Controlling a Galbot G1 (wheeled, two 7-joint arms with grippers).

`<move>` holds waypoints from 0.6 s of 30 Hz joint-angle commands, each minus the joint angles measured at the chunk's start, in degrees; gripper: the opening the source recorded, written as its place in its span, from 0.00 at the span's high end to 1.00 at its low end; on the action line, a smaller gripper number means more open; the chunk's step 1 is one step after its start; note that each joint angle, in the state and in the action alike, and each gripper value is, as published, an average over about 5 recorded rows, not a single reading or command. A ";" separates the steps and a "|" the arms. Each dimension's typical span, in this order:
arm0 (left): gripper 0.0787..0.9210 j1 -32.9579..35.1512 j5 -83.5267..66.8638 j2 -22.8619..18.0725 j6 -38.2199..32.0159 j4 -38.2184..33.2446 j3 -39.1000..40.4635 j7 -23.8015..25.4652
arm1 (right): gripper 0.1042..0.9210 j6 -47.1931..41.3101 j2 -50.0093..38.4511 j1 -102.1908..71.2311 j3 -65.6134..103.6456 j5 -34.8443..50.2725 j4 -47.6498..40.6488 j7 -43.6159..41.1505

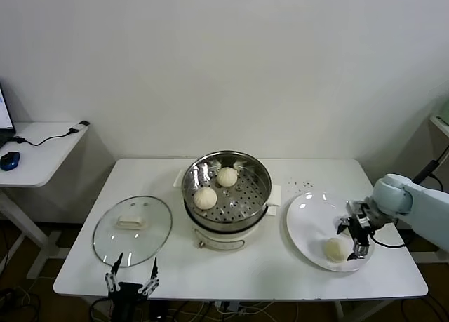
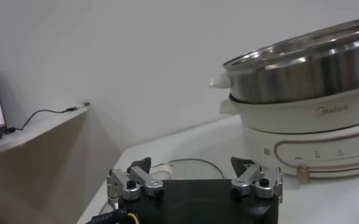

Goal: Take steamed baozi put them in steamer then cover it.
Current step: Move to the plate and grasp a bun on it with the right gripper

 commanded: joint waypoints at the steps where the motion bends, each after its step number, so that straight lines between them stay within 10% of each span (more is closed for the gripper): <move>1: 0.12 0.01 0.07 -0.03 -0.07 0.24 -0.11 -0.02 | 0.12 0.08 3.20 -3.15 1.84 -1.37 -2.17 0.10; 18: 0.12 -0.28 0.09 -0.02 -0.05 0.65 -0.18 -0.04 | 0.24 0.94 4.06 -0.38 0.42 -0.19 -3.17 -1.91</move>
